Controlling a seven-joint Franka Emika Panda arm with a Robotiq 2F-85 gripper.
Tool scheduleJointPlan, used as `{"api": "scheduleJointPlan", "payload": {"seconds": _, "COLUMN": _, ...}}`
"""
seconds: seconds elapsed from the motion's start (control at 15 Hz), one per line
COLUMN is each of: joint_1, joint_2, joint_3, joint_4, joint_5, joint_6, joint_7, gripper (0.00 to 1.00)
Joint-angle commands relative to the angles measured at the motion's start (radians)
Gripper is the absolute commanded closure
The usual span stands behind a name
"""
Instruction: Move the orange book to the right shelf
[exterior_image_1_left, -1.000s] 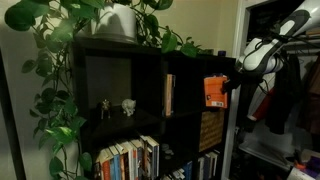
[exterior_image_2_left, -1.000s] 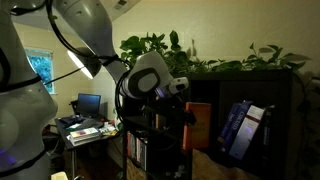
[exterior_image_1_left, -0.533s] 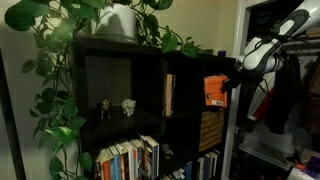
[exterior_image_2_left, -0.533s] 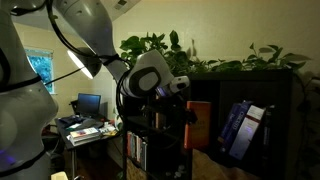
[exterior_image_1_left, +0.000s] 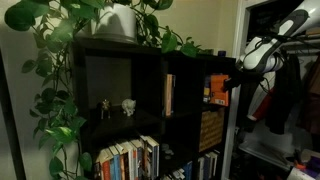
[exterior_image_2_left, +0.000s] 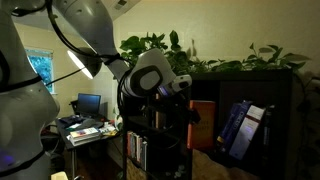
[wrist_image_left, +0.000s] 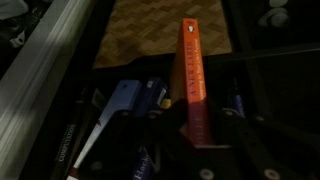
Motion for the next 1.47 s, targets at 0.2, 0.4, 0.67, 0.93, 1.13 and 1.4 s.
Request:
{"api": "scheduleJointPlan", "payload": {"seconds": 0.2, "joint_1": -0.029, "joint_2": -0.019, "joint_3": 0.027, "joint_4": 0.017, "joint_5": -0.007, "joint_6": -0.022, "joint_7": 0.018, "gripper": 0.90}}
{"api": "scheduleJointPlan", "payload": {"seconds": 0.4, "joint_1": -0.021, "joint_2": -0.013, "joint_3": 0.038, "joint_4": 0.025, "joint_5": -0.002, "joint_6": -0.021, "joint_7": 0.020, "gripper": 0.90}}
{"api": "scheduleJointPlan", "payload": {"seconds": 0.67, "joint_1": -0.010, "joint_2": 0.002, "joint_3": 0.059, "joint_4": 0.045, "joint_5": 0.005, "joint_6": -0.015, "joint_7": 0.024, "gripper": 0.90}}
{"api": "scheduleJointPlan", "payload": {"seconds": 0.93, "joint_1": -0.004, "joint_2": 0.032, "joint_3": 0.075, "joint_4": 0.070, "joint_5": 0.013, "joint_6": 0.000, "joint_7": 0.023, "gripper": 0.90}}
{"api": "scheduleJointPlan", "payload": {"seconds": 1.13, "joint_1": -0.011, "joint_2": 0.056, "joint_3": 0.085, "joint_4": 0.085, "joint_5": 0.009, "joint_6": 0.025, "joint_7": 0.023, "gripper": 0.90}}
{"api": "scheduleJointPlan", "payload": {"seconds": 1.4, "joint_1": -0.006, "joint_2": 0.098, "joint_3": 0.080, "joint_4": 0.106, "joint_5": 0.019, "joint_6": 0.049, "joint_7": 0.023, "gripper": 0.90}}
